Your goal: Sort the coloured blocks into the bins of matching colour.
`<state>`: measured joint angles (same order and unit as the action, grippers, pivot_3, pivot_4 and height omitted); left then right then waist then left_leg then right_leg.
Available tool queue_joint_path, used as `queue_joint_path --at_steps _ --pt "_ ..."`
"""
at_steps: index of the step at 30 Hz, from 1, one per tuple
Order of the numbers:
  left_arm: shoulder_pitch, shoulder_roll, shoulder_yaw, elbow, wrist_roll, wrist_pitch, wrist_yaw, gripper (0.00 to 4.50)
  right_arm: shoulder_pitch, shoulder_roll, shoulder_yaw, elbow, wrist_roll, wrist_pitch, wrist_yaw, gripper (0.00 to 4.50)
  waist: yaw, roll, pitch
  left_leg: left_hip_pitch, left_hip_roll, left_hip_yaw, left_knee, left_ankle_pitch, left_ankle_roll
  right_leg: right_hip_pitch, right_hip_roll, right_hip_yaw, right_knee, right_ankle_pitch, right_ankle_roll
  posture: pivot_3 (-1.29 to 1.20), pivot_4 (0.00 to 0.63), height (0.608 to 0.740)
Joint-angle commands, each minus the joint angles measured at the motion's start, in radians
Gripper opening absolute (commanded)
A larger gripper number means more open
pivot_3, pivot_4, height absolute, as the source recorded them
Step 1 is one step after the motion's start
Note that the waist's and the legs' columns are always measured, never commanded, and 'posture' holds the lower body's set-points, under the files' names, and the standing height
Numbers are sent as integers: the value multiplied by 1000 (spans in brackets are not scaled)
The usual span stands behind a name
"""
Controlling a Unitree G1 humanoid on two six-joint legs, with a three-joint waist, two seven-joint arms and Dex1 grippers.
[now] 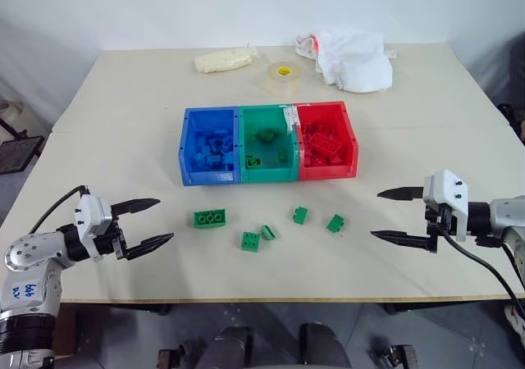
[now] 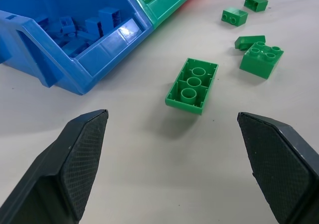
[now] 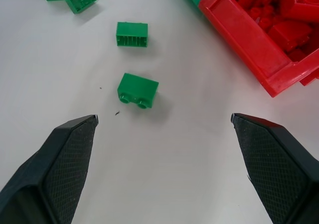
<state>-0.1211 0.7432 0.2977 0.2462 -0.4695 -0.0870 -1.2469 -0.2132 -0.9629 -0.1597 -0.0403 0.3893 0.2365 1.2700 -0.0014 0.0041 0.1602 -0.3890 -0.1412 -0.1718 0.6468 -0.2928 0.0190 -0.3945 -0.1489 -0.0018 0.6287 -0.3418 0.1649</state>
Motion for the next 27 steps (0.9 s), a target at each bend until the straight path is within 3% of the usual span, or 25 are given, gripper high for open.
queue_joint_path --at_steps 1,10,21,27 --pt "9 6 10 -40 -29 16 -16 4383 3 -1 -39 -36 26 -5 -10 4500 0 0 0 0 0 0 0 0 0 0 0 0 0 0 0 0 150 740" --pt "-8 12 -16 -56 3 64 19 4383 7 -25 -30 -38 23 60 -39 4500 0 0 0 0 0 1 0 0 0 0 0 1 0 0 0 0 150 740" --pt "-55 -1 -43 20 -1 -14 -61 4383 174 -145 -148 -52 5 73 -5 4500 4 2 1 0 1 3 0 -1 1 0 1 2 0 0 0 0 150 740" --pt "-49 -26 -32 -1 -25 -19 -61 4383 30 -98 10 -115 -18 165 -63 4500 -6 3 2 2 3 8 0 -1 0 -1 1 6 0 0 0 0 150 740"
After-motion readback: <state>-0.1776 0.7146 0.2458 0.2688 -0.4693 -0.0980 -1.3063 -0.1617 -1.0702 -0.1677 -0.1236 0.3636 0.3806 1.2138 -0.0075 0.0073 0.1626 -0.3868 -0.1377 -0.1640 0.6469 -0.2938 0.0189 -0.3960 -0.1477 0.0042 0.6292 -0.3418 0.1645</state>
